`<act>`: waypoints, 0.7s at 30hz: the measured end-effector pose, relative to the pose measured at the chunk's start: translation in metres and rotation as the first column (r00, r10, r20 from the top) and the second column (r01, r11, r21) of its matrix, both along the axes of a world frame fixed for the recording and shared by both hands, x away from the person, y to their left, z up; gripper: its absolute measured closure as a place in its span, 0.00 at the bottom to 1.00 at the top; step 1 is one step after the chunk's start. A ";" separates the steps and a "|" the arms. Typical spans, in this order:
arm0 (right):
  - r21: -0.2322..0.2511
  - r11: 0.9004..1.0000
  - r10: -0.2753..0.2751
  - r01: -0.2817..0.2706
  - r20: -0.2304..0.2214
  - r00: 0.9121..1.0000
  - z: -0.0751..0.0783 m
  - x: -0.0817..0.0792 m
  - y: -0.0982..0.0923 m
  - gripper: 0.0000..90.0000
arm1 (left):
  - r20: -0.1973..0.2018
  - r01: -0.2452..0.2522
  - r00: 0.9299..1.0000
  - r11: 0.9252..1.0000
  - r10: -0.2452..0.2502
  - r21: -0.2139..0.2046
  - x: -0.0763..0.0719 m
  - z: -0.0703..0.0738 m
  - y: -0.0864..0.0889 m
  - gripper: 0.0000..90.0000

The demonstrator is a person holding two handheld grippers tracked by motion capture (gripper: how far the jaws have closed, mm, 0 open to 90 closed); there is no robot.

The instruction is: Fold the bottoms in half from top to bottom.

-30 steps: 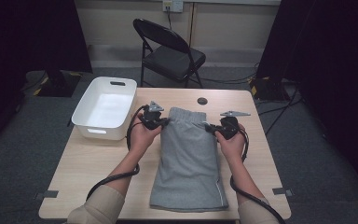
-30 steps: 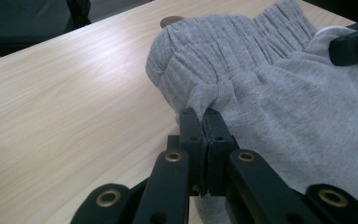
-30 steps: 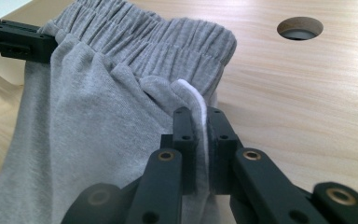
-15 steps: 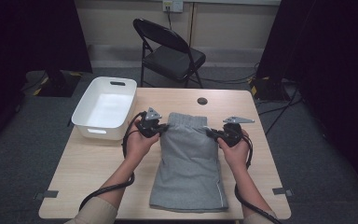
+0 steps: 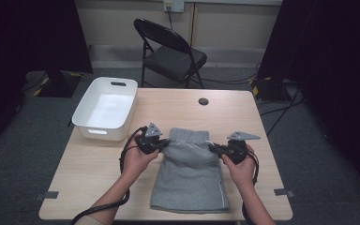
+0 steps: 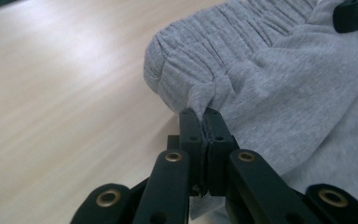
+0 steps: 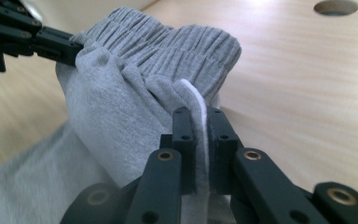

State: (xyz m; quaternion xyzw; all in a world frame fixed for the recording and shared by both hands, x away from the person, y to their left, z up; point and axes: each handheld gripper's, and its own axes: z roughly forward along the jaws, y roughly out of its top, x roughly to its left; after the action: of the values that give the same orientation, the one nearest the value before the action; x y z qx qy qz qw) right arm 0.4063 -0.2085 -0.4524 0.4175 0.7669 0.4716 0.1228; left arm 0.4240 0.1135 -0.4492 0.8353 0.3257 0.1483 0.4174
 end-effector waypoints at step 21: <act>-0.055 0.998 0.016 -0.019 -0.049 0.999 -0.036 -0.040 0.003 0.93 | -0.054 0.025 0.998 0.998 -0.022 0.058 -0.038 -0.039 -0.002 0.98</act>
State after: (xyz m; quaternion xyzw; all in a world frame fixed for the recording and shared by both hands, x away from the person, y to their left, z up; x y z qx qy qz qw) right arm 0.3661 -0.2057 -0.4880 0.4184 0.7862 0.4408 0.1114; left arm 0.3855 0.1115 -0.4882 0.8546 0.3224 0.1304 0.3857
